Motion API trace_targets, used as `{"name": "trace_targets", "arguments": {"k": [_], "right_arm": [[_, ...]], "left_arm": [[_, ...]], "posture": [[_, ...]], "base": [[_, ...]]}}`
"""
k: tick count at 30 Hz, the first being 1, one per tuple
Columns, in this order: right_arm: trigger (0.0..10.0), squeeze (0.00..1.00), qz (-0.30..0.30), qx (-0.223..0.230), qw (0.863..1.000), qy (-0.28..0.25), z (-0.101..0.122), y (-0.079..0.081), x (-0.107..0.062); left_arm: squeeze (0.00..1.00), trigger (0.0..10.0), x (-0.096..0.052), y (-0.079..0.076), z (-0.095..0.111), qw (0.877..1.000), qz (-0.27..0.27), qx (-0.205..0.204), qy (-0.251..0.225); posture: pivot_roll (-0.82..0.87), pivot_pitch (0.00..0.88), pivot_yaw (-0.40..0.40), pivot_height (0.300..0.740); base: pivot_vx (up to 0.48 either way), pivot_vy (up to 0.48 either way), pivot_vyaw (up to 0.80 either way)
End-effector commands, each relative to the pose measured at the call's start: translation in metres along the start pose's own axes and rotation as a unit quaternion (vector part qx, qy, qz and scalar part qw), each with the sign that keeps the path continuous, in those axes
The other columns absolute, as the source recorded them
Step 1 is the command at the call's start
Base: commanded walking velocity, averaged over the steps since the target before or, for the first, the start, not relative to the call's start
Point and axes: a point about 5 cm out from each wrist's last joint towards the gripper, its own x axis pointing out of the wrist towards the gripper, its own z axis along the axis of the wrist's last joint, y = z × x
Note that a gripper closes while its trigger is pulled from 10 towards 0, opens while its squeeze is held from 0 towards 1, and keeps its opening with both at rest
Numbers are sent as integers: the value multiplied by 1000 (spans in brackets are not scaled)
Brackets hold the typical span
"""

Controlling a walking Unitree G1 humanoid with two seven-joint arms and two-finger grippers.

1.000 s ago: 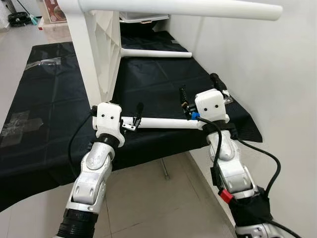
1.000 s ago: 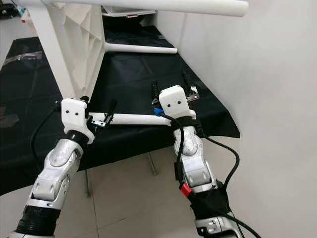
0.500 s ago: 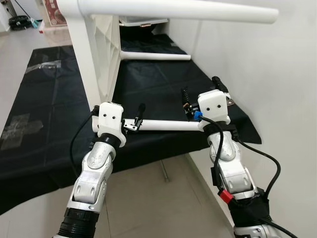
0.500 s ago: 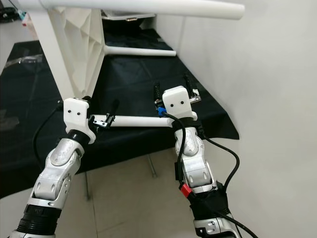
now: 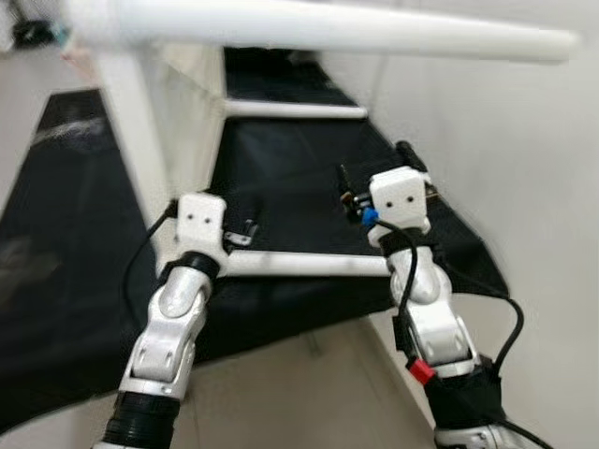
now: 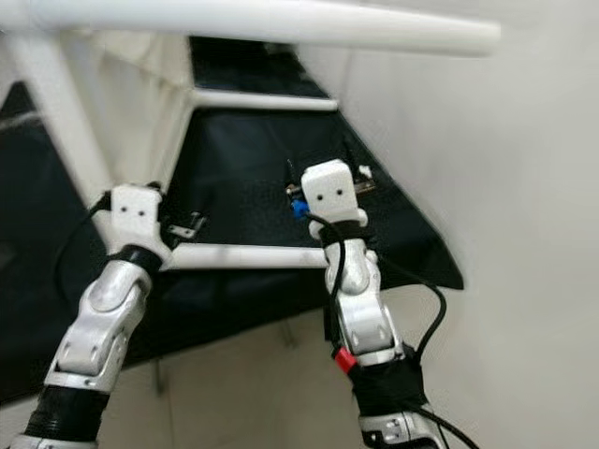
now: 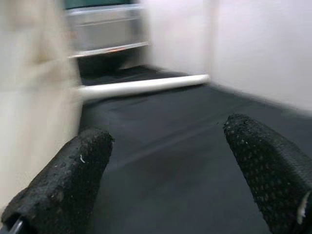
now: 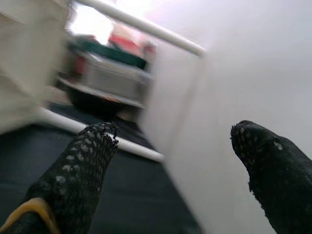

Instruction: Building children table

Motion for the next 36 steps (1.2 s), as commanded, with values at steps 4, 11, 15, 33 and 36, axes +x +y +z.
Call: {"name": "trace_targets", "arguments": {"k": [4, 11, 15, 33, 36], "right_arm": [[10000, 0, 11, 8, 1000, -12, 7, 10, 2], [10000, 0, -22, -107, 993, -43, 15, 0, 4], [10000, 0, -44, -206, 973, -93, 19, -4, -5], [10000, 0, -163, -300, 918, -202, 43, -10, -7], [10000, 0, -168, -309, 915, -200, 44, -13, 5]], "left_arm": [[0, 10000, -2, 11, -3, 1000, 13, 20, 10], [0, 10000, 0, 13, -2, 1000, 20, 20, 8], [0, 10000, 1, 13, -4, 1000, 20, 19, 13], [0, 10000, 2, 27, -7, 998, 45, 28, 20], [0, 10000, 2, 29, -6, 998, 48, 29, 19]], "posture": [[28, 88, -28, 740], [27, 89, -28, 740], [24, 94, -26, 740], [24, 78, -26, 740], [24, 71, -28, 740]], "base": [[0, 0, 0], [0, 0, 0], [0, 0, 0], [0, 0, 0], [0, 0, 0]]}}
